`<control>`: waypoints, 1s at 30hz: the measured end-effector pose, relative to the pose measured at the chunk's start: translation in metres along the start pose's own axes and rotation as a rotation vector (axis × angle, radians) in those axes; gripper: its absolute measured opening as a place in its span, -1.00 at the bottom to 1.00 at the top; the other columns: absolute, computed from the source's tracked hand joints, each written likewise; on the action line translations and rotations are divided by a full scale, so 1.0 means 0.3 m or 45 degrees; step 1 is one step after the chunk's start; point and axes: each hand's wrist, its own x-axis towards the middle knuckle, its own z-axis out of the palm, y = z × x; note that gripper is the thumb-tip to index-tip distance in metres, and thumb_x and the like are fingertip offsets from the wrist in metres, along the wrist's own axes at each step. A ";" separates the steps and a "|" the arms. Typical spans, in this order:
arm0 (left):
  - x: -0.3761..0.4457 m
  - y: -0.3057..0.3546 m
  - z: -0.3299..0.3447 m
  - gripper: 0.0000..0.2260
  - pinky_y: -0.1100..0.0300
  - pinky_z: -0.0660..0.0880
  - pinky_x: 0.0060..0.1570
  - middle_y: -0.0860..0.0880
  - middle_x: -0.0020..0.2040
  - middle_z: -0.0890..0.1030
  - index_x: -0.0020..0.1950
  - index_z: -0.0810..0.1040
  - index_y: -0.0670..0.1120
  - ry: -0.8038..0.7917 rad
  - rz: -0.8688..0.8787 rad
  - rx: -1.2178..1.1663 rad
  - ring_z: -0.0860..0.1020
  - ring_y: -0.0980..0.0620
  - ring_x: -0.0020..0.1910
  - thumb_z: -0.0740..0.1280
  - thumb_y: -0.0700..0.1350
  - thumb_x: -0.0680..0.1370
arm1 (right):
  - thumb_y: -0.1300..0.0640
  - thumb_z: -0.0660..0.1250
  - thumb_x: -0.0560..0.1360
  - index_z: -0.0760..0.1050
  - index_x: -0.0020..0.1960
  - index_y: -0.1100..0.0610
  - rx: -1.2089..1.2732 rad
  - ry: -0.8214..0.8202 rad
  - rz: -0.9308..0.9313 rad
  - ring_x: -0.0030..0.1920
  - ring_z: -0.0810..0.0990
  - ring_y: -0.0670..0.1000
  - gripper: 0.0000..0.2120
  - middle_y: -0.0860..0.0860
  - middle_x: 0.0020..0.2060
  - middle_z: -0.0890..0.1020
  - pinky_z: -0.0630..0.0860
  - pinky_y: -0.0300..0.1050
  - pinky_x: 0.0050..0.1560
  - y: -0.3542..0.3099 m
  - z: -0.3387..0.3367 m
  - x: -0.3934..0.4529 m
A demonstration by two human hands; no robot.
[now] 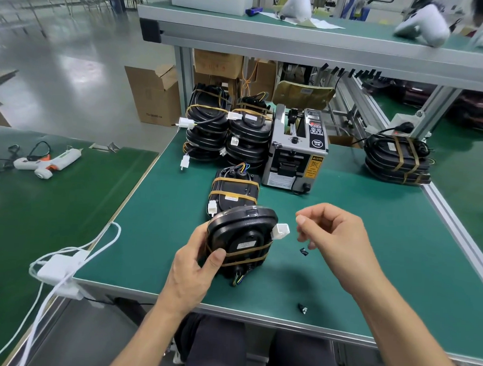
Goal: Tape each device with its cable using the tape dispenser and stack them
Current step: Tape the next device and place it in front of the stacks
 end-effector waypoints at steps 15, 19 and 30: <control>0.001 -0.003 0.002 -0.51 0.25 0.54 0.31 0.06 0.33 0.68 0.51 0.48 0.19 -0.013 -0.005 -0.055 0.65 0.02 0.33 0.33 0.35 0.64 | 0.07 0.35 0.61 0.60 0.23 -0.16 -0.968 -0.757 -0.346 -0.10 0.55 -0.17 -0.77 -0.24 0.01 0.48 0.52 -0.21 0.00 0.246 -0.138 -0.181; 0.000 -0.002 0.004 -0.50 0.24 0.54 0.31 0.05 0.32 0.68 0.50 0.49 0.16 -0.009 -0.012 -0.061 0.65 0.01 0.32 0.33 0.36 0.64 | 0.04 0.33 0.59 0.54 0.12 -0.16 -0.960 -0.752 -0.383 -0.11 0.56 -0.18 -0.85 -0.25 0.01 0.47 0.54 -0.18 -0.04 0.265 -0.136 -0.173; 0.000 -0.008 0.002 -0.43 0.21 0.55 0.32 0.05 0.32 0.69 0.52 0.48 0.06 -0.021 -0.023 -0.076 0.65 0.00 0.32 0.33 0.36 0.64 | 0.18 0.52 0.54 0.64 -0.09 -0.07 -0.376 -0.523 -0.022 -0.22 0.60 -0.14 -0.84 -0.06 -0.20 0.70 0.54 -0.23 -0.11 0.222 -0.132 -0.146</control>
